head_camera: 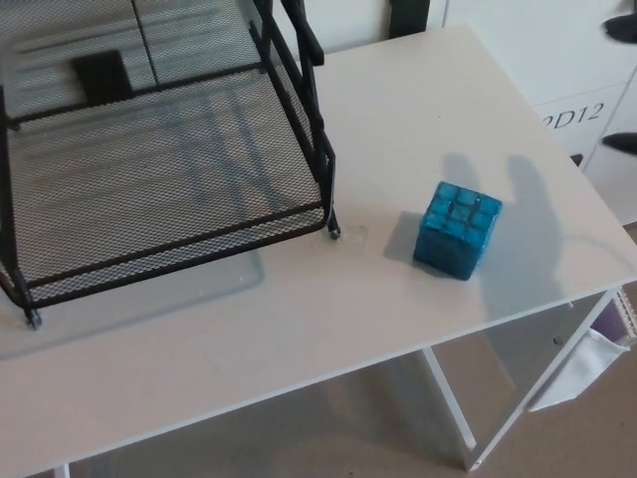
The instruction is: The robot walks towards a desk on which a file tray is kept in the middle and a cube is kept to its right. The robot lifts the cube using its right hand and places it on the file tray.
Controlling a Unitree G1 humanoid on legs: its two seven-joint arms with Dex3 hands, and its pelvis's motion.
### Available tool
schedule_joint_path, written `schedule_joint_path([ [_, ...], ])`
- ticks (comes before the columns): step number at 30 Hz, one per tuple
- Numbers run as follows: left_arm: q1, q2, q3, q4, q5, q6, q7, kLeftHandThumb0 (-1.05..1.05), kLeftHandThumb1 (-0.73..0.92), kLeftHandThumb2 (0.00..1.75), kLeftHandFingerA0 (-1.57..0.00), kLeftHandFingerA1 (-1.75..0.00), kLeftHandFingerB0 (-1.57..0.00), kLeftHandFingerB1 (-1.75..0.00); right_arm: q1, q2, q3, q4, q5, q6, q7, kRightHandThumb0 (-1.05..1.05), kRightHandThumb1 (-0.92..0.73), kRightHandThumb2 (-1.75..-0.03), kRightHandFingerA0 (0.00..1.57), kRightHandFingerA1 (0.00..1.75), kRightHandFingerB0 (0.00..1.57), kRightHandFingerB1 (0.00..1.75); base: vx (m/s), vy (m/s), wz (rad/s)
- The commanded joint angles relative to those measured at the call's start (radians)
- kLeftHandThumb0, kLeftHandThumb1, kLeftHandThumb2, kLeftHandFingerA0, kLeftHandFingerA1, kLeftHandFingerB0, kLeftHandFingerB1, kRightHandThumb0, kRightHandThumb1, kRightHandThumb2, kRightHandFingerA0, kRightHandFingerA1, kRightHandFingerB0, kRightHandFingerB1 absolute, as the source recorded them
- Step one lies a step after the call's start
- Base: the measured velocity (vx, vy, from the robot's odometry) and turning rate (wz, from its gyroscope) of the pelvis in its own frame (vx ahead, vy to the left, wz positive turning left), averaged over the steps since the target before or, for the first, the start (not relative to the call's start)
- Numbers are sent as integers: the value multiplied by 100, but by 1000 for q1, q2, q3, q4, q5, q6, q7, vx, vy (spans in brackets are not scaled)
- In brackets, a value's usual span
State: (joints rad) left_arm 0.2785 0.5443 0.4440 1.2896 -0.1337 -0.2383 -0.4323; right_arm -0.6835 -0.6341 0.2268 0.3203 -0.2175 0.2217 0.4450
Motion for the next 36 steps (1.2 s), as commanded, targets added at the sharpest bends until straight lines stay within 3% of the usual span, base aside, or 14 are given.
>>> schedule_joint_path([
  [1, 2, 14, -3, -16, -12, -25, -5, -72, 90, 67, -44, -48, -28, -39, -9, 59, 78, -22, -83, 97, 19, -62, -60, -60, 6, 34, 14, 29, 0, 0, 0],
  [7, -20, 6, -24, -17, 4, -19, 9, -73, 90, 67, -46, -48, -30, -38, -32, 137, 122, 7, -110, 93, -2, -62, -60, -58, 8, 41, 14, 28, 0, 0, 0],
  [9, -27, 4, -26, -13, 1, -9, 18, -72, 90, 67, -46, -48, -30, -38, -28, 145, 153, 2, -146, 101, -4, -78, -44, -81, 2, 47, 4, 37, 0, 0, 0],
  [12, -28, 5, -35, -20, -1, -14, 10, -71, 91, 67, -46, -49, -31, -38, -20, 173, 172, 23, -156, 124, -4, -63, -61, -59, 9, 40, 13, 29, 0, 0, 0],
  [13, -27, 7, -41, -21, 1, -16, 3, -72, 92, 67, -45, -49, -30, -38, -6, 183, 196, 30, -182, 131, -14, -37, -37, -95, 2, 52, 0, 50, 0, 0, 0],
  [17, -25, 10, -52, -24, 4, -25, -5, -71, 92, 67, -44, -48, -30, -38, 22, 208, 232, 65, -218, 127, -45, -37, -38, -96, 2, 53, 0, 50, 0, 0, 0],
  [18, -22, 10, -55, -25, 6, -30, -6, -72, 92, 67, -44, -48, -29, -38, 26, 211, 234, 69, -222, 127, -49, -64, -59, -58, 14, 46, 14, 31, 0, 0, 0],
  [23, -23, 8, -71, -24, 9, -32, 4, -73, 91, 67, -48, -46, -31, -37, 30, 218, 312, 92, -298, 151, -28, -40, -36, -98, 0, 51, 0, 52, 0, 0, 0],
  [26, -24, 9, -79, -24, 14, -32, 11, -73, 91, 67, -48, -46, -31, -37, 25, 214, 350, 99, -331, 151, -25, -40, -37, -97, 0, 51, 0, 51, 0, 0, 0],
  [27, -19, 10, -84, -30, 15, -38, 7, -73, 91, 67, -47, -46, -30, -37, 25, 217, 381, 109, -365, 152, -39, -75, -66, -60, 18, 46, 10, 33, 0, 0, 0],
  [28, -25, 7, -88, -31, 16, -36, 9, -73, 91, 67, -47, -46, -30, -37, 24, 209, 379, 104, -365, 154, -38, -75, -66, -60, 18, 46, 10, 33, 0, 0, 0],
  [30, -29, 7, -100, -31, 24, -39, 7, -73, 91, 67, -46, -46, -30, -37, 42, 239, 344, 99, -324, 174, -46, -40, -36, -97, 1, 52, 0, 51, 0, 0, 0],
  [34, -24, 6, -117, -37, 29, -58, 2, -75, 92, 67, -46, -45, -29, -37, 38, 270, 356, 72, -348, 173, -55, -39, -38, -98, 1, 51, 0, 51, 0, 0, 0],
  [36, -21, 5, -122, -37, 28, -68, 1, -75, 92, 67, -45, -45, -29, -37, 41, 303, 335, 64, -334, 197, -62, -75, -51, -87, 13, 54, 5, 34, 0, 0, 0],
])
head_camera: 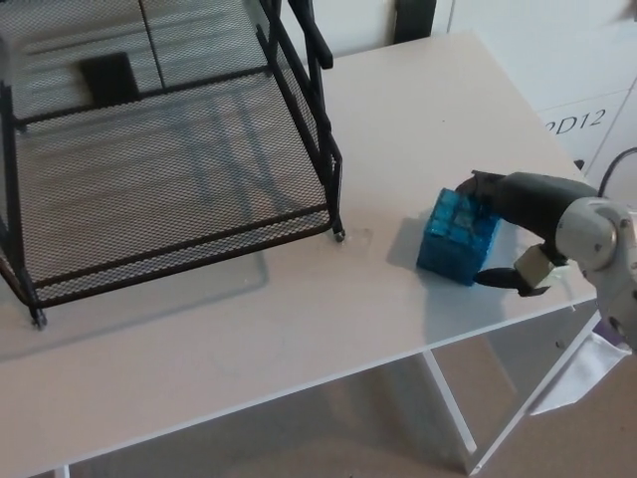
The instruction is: The robot walks towards a desk on which a file tray is kept in the middle and a cube is kept to its right. The robot lifts the cube using its right hand and places it on the file tray.
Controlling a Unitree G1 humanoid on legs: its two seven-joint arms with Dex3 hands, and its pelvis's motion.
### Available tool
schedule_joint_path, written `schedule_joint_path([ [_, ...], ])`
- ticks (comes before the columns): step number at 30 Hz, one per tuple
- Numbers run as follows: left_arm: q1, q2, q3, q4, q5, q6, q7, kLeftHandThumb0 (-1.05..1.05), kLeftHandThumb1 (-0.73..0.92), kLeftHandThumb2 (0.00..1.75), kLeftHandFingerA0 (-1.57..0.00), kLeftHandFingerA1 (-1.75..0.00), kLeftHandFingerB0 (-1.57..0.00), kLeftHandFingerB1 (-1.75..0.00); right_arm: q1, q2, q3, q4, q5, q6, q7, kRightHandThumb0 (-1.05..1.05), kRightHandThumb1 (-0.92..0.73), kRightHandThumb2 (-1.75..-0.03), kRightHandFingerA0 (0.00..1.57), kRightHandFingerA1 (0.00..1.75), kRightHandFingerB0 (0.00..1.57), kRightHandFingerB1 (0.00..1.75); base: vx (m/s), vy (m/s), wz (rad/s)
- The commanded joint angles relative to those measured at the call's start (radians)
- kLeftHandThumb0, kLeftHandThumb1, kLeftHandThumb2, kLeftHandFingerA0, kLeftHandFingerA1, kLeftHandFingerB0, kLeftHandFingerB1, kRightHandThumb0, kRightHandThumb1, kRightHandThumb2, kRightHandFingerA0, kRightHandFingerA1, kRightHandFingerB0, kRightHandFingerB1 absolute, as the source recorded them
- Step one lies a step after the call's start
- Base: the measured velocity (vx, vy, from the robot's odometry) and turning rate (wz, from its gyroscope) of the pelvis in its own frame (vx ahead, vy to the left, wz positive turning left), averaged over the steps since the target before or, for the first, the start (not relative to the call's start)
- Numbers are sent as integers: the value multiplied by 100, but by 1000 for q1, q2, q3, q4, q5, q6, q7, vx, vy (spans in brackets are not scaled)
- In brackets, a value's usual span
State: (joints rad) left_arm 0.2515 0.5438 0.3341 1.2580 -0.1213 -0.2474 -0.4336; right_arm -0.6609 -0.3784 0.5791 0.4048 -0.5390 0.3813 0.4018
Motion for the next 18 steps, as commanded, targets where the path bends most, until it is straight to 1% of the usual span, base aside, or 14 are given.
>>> schedule_joint_path([
  [1, 5, 5, -12, -6, 12, -53, 4, -75, 91, 67, -45, -45, -30, -37, 12, 54, -3, -18, -35, 32, -24, -76, -67, -60, 18, 48, 6, 31, 0, 0, 0],
  [2, 3, 5, -16, -5, 14, -53, 12, -74, 92, 68, -46, -46, -31, -37, 14, 71, -11, -14, -32, 38, -40, -77, -51, -89, 16, 56, 5, 33, 0, 0, 0],
  [5, 0, 7, -28, 6, 20, -63, 15, -75, 92, 68, -44, -45, -30, -37, 10, 102, -4, -10, -55, 47, -61, -78, -52, -90, 15, 55, 5, 30, 0, 0, 0],
  [6, -2, 6, -31, 4, 21, -60, 17, -76, 92, 68, -47, -46, -31, -37, 8, 103, 7, -15, -72, 59, -57, -86, -57, -95, 22, 61, 3, 22, 0, 0, 0],
  [8, -9, 3, -37, 5, 19, -50, 24, -76, 92, 68, -46, -46, -30, -37, 7, 116, 27, -29, -107, 104, -54, -85, -56, -96, 21, 59, 3, 23, 0, 0, 0],
  [9, -10, 3, -44, 7, 24, -52, 30, -76, 92, 69, -45, -46, -30, -37, 20, 140, 28, -26, -125, 123, -104, -80, -69, -61, 27, 54, 9, 26, 0, 0, 0],
  [10, -8, 0, -49, 5, 25, -54, 29, -75, 92, 70, -45, -45, -30, -37, 40, 151, 16, -32, -129, 141, -131, -82, -55, -93, 27, 60, 6, 31, 0, 0, 0],
  [11, -5, 0, -50, 1, 23, -58, 28, -75, 92, 70, -44, -45, -30, -37, 49, 167, 10, -27, -135, 156, -157, -84, -56, -91, 28, 60, 8, 39, 0, 0, 0],
  [12, -1, -1, -51, -3, 20, -64, 23, -75, 92, 70, -45, -46, -30, -38, 62, 178, 1, -31, -138, 173, -176, -78, -54, -91, 24, 56, 6, 41, 0, 0, 0],
  [14, 0, -7, -54, -6, 18, -73, 18, -75, 92, 70, -45, -46, -30, -38, 89, 205, -31, -41, -136, 211, -206, -76, -53, -91, 23, 55, 6, 37, 0, 0, 0],
  [15, 3, -6, -58, -9, 21, -75, 19, -75, 92, 71, -45, -45, -29, -38, 103, 228, -58, -43, -119, 221, -225, -72, -64, -60, 25, 47, 14, 26, 0, 0, 0],
  [16, -6, -14, -58, -6, 17, -64, 16, -76, 92, 70, -45, -45, -29, -37, 121, 257, -90, -33, -106, 246, -252, -71, -52, -87, 20, 53, 6, 38, 0, 0, 0],
  [17, -7, -15, -58, -6, 16, -63, 16, -76, 92, 70, -45, -45, -29, -37, 124, 262, -96, -32, -108, 248, -255, -71, -52, -87, 20, 53, 6, 38, 0, 0, 0],
  [18, -17, -20, -61, 0, 18, -55, 23, -75, 92, 70, -46, -46, -30, -37, 138, 266, -101, -30, -120, 249, -271, -67, -51, -84, 24, 54, 9, 40, 0, 0, 0],
])
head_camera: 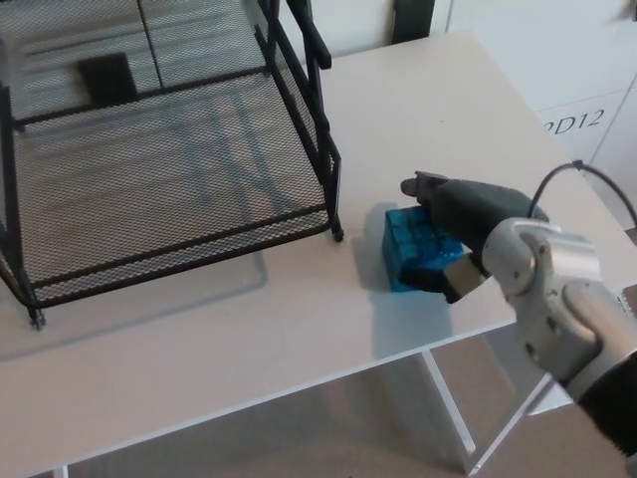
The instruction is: The robot walks towards a desk on which a file tray is kept in the middle and a cube is kept to its right. The robot lifts the cube using its right hand and places it on the file tray.
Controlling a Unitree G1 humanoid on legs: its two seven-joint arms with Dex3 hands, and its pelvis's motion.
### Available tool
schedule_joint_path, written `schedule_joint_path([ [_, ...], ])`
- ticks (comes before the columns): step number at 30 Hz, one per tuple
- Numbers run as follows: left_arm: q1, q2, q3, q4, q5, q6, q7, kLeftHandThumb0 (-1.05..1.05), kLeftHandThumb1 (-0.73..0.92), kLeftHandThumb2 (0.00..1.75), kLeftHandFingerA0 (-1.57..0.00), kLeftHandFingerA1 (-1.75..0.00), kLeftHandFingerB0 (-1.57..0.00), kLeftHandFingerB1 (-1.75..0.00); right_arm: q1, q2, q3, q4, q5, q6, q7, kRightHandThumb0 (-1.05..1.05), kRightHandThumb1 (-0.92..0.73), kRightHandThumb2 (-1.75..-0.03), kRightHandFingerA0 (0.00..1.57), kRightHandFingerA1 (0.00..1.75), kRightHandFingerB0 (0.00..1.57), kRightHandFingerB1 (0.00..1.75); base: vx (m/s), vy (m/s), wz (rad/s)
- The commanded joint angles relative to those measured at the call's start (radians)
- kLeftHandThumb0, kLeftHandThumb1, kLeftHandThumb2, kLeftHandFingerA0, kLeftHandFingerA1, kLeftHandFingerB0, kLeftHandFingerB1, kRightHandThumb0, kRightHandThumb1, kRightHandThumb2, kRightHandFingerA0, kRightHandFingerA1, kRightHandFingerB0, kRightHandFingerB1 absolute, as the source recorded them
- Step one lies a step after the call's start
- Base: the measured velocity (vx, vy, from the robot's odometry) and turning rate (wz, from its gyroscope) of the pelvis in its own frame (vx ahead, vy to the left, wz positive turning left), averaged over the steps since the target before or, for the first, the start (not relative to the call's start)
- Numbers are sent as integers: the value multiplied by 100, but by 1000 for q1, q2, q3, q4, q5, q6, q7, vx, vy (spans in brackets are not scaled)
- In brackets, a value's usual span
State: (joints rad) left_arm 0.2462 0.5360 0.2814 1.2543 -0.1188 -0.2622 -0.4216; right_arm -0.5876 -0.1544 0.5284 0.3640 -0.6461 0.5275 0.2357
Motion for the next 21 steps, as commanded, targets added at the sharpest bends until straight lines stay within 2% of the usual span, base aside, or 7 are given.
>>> schedule_joint_path([
  [1, -15, -14, -11, 5, 18, -38, 13, -75, 92, 70, -46, -47, -29, -38, 78, 38, -43, 14, -34, 90, -131, -56, -61, -58, 46, 76, 22, 30, 0, 0, 0],
  [4, -15, -12, -29, 2, 33, -34, 26, -73, 92, 71, -46, -44, -30, -37, 104, -4, 39, 51, -133, 58, -173, -16, -63, -59, 86, 136, 58, 43, 0, 0, 0],
  [7, -15, -10, -36, -3, 31, -32, 24, -73, 92, 71, -46, -45, -31, -37, 91, -70, 125, 77, -200, 44, -121, -24, -65, -59, 77, 103, 64, 46, 0, 0, 0],
  [9, -13, -4, -49, -1, 42, -38, 25, -75, 92, 71, -45, -46, -31, -38, 39, -136, 256, 124, -299, 35, 8, -24, -49, -56, 80, 155, 76, 67, 0, 0, 0],
  [15, -29, 2, -78, 9, 72, -41, 40, -73, 92, 74, -45, -46, -29, -37, 66, -211, 264, 96, -251, -40, -44, -27, -53, -58, 82, 163, 81, 65, 0, 0, 0],
  [19, -27, 6, -97, 10, 81, -53, 43, -75, 92, 72, -45, -46, -30, -37, 107, -243, 212, 56, -196, -125, -92, -23, -64, -70, 94, 168, 68, 123, 4, 7, 6],
  [21, -27, 9, -110, 9, 92, -61, 52, -76, 92, 73, -44, -46, -31, -37, 125, -244, 192, 57, -206, -146, -165, -26, -69, -69, 79, 168, 71, 108, -4, 7, 3],
])
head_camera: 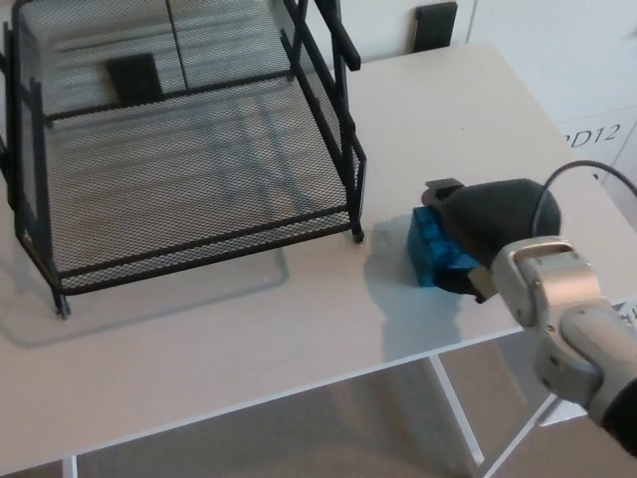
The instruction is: The robot walks towards a desk on which a file tray is kept in the middle and a cube is kept to its right. The robot lifts the cube using its right hand and places it on the file tray.
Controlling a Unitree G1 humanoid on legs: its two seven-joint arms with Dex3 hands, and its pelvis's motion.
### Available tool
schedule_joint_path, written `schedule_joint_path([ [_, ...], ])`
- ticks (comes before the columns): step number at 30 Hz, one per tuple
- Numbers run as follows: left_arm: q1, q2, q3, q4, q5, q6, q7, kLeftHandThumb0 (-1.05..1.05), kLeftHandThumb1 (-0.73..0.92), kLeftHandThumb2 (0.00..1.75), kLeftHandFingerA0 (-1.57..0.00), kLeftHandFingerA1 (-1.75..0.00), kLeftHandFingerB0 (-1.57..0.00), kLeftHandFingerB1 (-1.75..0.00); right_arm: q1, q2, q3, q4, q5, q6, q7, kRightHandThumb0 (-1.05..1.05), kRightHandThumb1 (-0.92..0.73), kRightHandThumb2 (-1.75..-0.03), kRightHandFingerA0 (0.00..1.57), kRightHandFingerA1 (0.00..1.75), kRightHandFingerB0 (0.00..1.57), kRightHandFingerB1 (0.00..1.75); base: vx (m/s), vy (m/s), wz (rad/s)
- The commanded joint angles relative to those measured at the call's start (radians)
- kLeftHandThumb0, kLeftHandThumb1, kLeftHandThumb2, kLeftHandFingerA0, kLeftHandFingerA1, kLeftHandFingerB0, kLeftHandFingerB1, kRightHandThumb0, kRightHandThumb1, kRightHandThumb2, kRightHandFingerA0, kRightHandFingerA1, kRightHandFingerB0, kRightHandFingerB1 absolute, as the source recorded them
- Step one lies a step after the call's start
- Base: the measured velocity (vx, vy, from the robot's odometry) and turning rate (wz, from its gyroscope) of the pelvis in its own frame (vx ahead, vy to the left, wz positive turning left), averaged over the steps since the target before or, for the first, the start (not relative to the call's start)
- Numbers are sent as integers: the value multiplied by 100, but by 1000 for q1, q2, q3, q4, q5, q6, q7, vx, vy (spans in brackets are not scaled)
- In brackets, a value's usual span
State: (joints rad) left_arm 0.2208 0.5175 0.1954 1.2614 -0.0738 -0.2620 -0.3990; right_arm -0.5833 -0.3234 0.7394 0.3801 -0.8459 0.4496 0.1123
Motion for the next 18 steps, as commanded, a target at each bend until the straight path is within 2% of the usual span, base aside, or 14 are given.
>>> schedule_joint_path([
  [1, -3, 28, -23, 2, 43, -61, 28, -77, 92, 73, -45, -48, -31, -39, 132, -77, -50, 33, 14, -106, -84, -31, -74, -66, 80, 169, 71, 112, 0, 0, 0],
  [2, -3, 28, -21, 3, 41, -63, 24, -77, 92, 73, -45, -48, -31, -39, 143, -80, -69, 23, 15, -118, -113, -31, -74, -66, 80, 169, 71, 112, 0, 0, 0],
  [3, -6, 27, -20, 3, 41, -63, 29, -75, 92, 73, -45, -48, -31, -39, 133, -77, -71, 25, -12, -110, -133, -37, -73, -63, 80, 172, 73, 102, 0, 0, 0],
  [4, -6, 26, -20, 3, 41, -62, 30, -75, 92, 73, -45, -48, -31, -39, 132, -73, -76, 33, -16, -119, -135, -37, -73, -63, 80, 172, 73, 102, 0, 0, 0],
  [5, -5, 26, -19, 3, 41, -65, 28, -76, 92, 73, -44, -48, -29, -38, 133, -76, -89, 26, -10, -129, -132, -32, -77, -65, 77, 174, 66, 129, 0, 0, 0],
  [6, -4, 27, -17, 3, 39, -65, 23, -75, 92, 73, -44, -48, -30, -38, 130, -91, -120, -3, 12, -161, -125, -30, -76, -64, 78, 169, 73, 114, 0, 0, 0],
  [7, -4, 28, -16, 0, 37, -56, 19, -75, 92, 73, -44, -48, -30, -38, 117, -106, -149, -31, 26, -186, -117, -30, -76, -64, 78, 169, 73, 114, 0, 0, 0],
  [9, -8, 28, -19, 0, 40, -54, 21, -73, 92, 73, -45, -46, -30, -37, 89, -109, -166, -44, 2, -175, -108, -35, -71, -61, 81, 162, 80, 85, 0, 0, 0],
  [10, -6, 28, -19, 1, 42, -63, 22, -74, 92, 72, -46, -47, -31, -37, 73, -119, -176, -68, -6, -170, -89, -34, -69, -62, 77, 167, 79, 91, 0, 0, 0],
  [11, -7, 28, -21, 1, 44, -64, 24, -75, 92, 72, -45, -46, -31, -37, 46, -129, -196, -93, -9, -170, -83, -37, -64, -59, 80, 166, 85, 66, 0, 0, 0],
  [12, -5, 28, -28, -3, 52, -77, 27, -77, 92, 74, -43, -49, -30, -40, -17, -141, -242, -119, 10, -173, -64, -31, -71, -63, 78, 166, 81, 80, 0, 0, 0],
  [15, 2, 31, -34, -9, 57, -105, 19, -79, 92, 75, -43, -50, -29, -40, -113, -146, -299, -112, 56, -184, 6, -32, -72, -64, 75, 163, 78, 76, 6, -3, -3],
  [16, 2, 29, -31, -9, 51, -103, 14, -78, 92, 74, -43, -50, -29, -40, -147, -138, -328, -98, 67, -202, -35, -31, -71, -62, 81, 160, 79, 86, 0, 0, 0],
  [18, 0, 27, -21, -17, 37, -88, -2, -78, 92, 73, -42, -49, -28, -39, -260, -142, -371, -90, 95, -196, 13, -26, -70, -67, 81, 163, 74, 115, 0, 0, 0],
])
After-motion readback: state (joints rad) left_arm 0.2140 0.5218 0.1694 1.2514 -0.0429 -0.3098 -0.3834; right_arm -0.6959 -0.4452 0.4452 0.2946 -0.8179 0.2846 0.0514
